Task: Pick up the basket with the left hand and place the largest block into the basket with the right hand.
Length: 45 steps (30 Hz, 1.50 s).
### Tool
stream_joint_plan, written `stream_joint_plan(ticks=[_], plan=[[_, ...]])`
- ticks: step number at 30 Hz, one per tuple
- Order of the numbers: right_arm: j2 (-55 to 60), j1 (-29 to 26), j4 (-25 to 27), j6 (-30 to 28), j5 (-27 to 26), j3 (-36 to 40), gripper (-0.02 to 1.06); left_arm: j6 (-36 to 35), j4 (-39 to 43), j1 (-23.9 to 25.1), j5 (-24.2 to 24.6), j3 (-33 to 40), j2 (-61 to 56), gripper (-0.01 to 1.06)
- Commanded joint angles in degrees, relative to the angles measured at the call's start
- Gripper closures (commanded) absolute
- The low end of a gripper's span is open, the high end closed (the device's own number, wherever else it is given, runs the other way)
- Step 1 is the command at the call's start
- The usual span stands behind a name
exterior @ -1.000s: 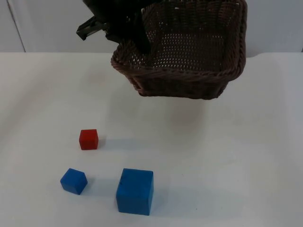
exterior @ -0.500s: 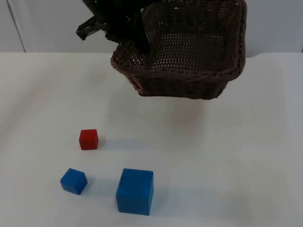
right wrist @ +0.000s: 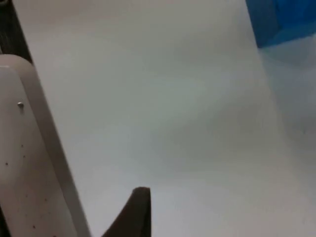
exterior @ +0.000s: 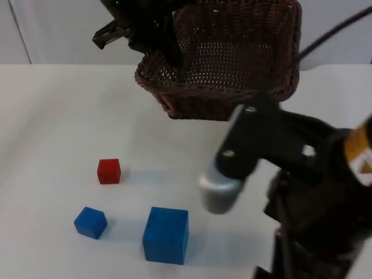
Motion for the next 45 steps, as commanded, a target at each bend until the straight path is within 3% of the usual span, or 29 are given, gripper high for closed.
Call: stream_joint_plan(ticks=[1, 22, 31, 35, 45], plan=[[2.69, 0.44, -0.36, -2.59, -0.90, -3.18, 0.11, -0.09, -0.93, -0.20, -0.65, -0.19, -0.76, 1.05], [23.17, 0.32, -1.80, -13.72, -1.49, -19.84, 0.11, -0.09, -0.15, -0.20, -0.32, -0.19, -0.76, 1.05], [26.79, -1.20, -5.57, -14.38, -3.12, -22.13, 0.11, -0.09, 0.15, -0.20, -0.20, -0.19, -0.76, 1.05], [27.55, -3.76, -5.57, -14.69, -5.32, -22.13, 0.11, -0.09, 0.15, -0.20, -0.20, -0.19, -0.76, 1.05], [32.98, -3.63, -3.06, -17.91, -5.27, -24.29, 0.11, -0.09, 0.26, -0.20, -0.20, -0.19, -0.76, 1.05]])
